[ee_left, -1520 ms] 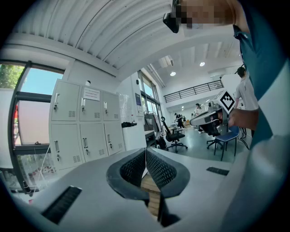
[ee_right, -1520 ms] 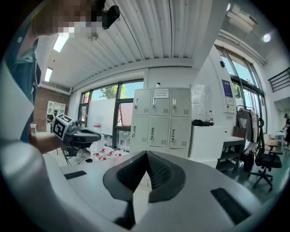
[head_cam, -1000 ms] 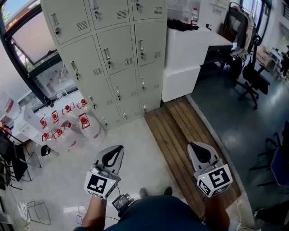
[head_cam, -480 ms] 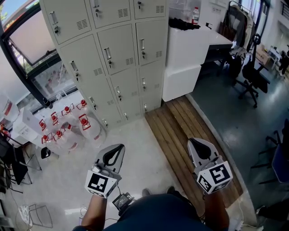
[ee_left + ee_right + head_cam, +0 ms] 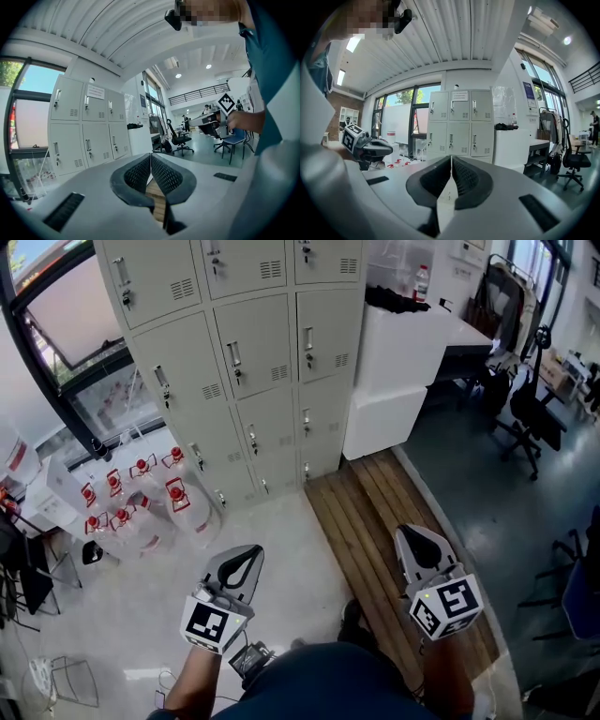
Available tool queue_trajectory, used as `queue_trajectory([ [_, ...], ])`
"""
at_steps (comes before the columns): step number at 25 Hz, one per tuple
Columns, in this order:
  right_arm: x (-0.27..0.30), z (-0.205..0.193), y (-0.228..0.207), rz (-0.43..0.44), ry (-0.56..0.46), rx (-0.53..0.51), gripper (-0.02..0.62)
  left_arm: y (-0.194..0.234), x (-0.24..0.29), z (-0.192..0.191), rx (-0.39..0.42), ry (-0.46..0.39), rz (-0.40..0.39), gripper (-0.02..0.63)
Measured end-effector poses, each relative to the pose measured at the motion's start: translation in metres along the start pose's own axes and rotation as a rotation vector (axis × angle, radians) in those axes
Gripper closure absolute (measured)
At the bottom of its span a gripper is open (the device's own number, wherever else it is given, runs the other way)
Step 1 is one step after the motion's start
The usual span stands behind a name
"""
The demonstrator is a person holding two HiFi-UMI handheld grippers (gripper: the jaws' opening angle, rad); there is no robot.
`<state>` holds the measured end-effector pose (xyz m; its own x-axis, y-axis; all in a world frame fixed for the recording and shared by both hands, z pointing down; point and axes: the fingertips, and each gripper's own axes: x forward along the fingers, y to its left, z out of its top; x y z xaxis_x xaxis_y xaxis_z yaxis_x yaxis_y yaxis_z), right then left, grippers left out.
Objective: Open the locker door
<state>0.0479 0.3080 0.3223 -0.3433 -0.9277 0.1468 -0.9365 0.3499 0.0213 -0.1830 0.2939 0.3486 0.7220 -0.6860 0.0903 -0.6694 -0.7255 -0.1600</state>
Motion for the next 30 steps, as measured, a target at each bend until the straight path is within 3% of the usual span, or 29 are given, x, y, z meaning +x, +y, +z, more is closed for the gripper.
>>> queue_trajectory([
  [11, 0.083, 0.017, -0.052, 0.129, -0.004, -0.018, 0.558, 0.026, 0.055, 0.006, -0.042, 0.012, 0.132, 0.588],
  [30, 0.145, 0.016, -0.143, 0.23, 0.018, -0.009, 0.558, 0.028, 0.151, 0.011, -0.063, 0.039, 0.227, 0.588],
])
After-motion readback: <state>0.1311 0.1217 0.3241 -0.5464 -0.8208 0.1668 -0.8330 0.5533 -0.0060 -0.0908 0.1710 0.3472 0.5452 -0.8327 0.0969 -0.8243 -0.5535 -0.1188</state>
